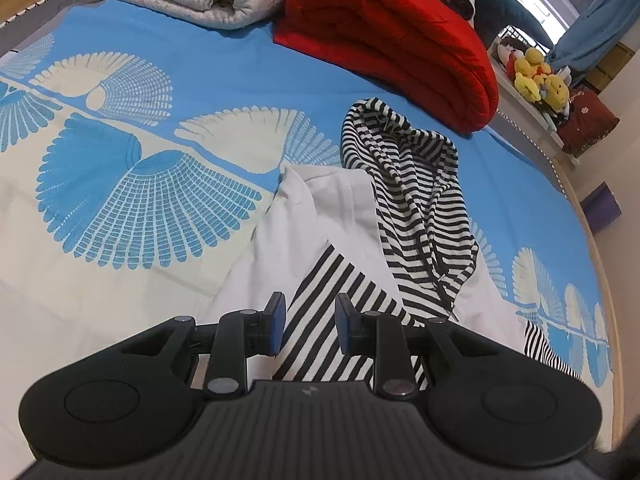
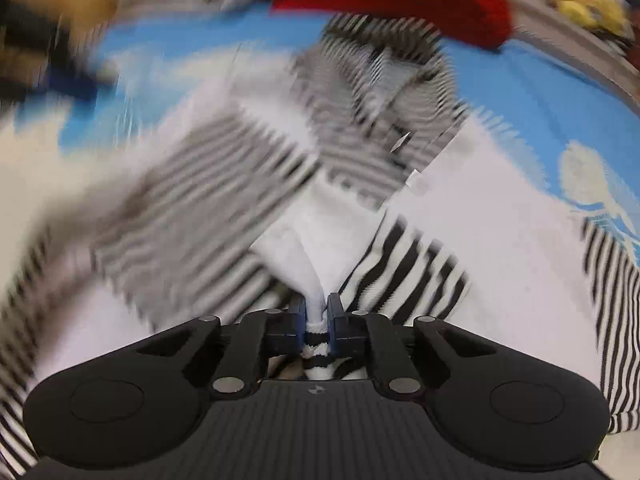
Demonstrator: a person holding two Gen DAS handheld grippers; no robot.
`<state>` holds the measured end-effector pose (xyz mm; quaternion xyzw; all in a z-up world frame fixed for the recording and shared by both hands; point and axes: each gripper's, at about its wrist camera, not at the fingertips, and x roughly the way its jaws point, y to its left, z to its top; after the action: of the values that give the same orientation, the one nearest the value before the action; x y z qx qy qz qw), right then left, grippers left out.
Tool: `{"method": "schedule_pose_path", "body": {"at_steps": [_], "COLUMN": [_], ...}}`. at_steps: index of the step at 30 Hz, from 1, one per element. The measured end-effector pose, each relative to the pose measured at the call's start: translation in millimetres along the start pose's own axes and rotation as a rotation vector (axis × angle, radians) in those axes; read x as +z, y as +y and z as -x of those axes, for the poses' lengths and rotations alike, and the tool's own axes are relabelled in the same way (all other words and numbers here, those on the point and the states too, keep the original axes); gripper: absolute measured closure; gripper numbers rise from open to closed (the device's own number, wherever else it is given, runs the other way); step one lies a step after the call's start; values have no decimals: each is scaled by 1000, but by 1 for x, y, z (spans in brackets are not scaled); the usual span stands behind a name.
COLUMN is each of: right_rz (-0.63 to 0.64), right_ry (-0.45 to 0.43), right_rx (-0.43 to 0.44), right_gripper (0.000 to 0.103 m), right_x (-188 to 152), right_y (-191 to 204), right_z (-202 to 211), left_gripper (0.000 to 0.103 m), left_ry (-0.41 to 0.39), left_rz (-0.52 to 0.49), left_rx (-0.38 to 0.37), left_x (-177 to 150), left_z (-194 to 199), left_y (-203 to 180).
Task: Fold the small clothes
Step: 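Grasp the other striped sleeve's white cuff with the right gripper, then fold the held sleeve across the white body and open the right gripper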
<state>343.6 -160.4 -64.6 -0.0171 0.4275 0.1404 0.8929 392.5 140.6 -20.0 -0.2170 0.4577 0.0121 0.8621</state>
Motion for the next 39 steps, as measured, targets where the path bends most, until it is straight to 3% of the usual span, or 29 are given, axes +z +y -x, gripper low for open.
{"method": "schedule_pose_path", "body": {"at_steps": [2, 5, 7, 8, 10, 13, 15, 17, 21, 23, 29, 31, 32, 34, 37, 39], "right_rz": [-115, -331, -425, -462, -561, -648, -771, -854, -873, -924, -1038, -1046, -1045, -1047, -996, -866], "right_ry": [-182, -558, -708, -722, -637, -280, -134, -82, -110, -92, -20, -23, -26, -49, -202, -378], "right_rx": [46, 150, 114, 70, -36, -254, -227, -150, 4, 54, 43, 42, 41, 55, 127, 189], "right_gripper": [93, 97, 99, 99, 99, 99, 99, 96, 91, 61, 58, 60, 78, 101, 101, 101], "right_x": [12, 13, 2, -3, -12, -24, -42, -51, -41, -36, -30, -28, -26, -22, -6, 13], "right_y": [-19, -57, -74, -81, -99, -124, -146, -156, -151, -154, -156, -159, -160, -163, -159, -146], "right_z": [32, 94, 118, 122, 112, 69, 50, 41, 37, 28, -9, -21, -28, -32, -3, 36], "left_gripper": [75, 75, 75, 75, 75, 75, 75, 75, 75, 75, 75, 75, 75, 75, 75, 75], "left_ry": [-3, 1, 5, 6, 9, 16, 25, 32, 43, 44, 51, 50, 48, 47, 49, 52], "left_rz": [5, -6, -24, -33, -45, -62, -75, -84, -84, -87, -76, -71, -67, -56, -52, -61], "left_rx": [6, 11, 15, 19, 24, 35, 37, 41, 38, 33, 28, 25, 22, 19, 8, 1], "left_x": [0, -1, -2, -3, -5, -7, -9, -11, -13, -14, -11, -10, -9, -8, -7, -8], "left_z": [-1, -3, -4, -4, -6, -9, -11, -14, -18, -18, -19, -18, -17, -16, -15, -15], "left_y": [0, -1, -4, -5, -6, -7, -8, -9, -11, -13, -9, -7, -6, -4, -5, -7]}}
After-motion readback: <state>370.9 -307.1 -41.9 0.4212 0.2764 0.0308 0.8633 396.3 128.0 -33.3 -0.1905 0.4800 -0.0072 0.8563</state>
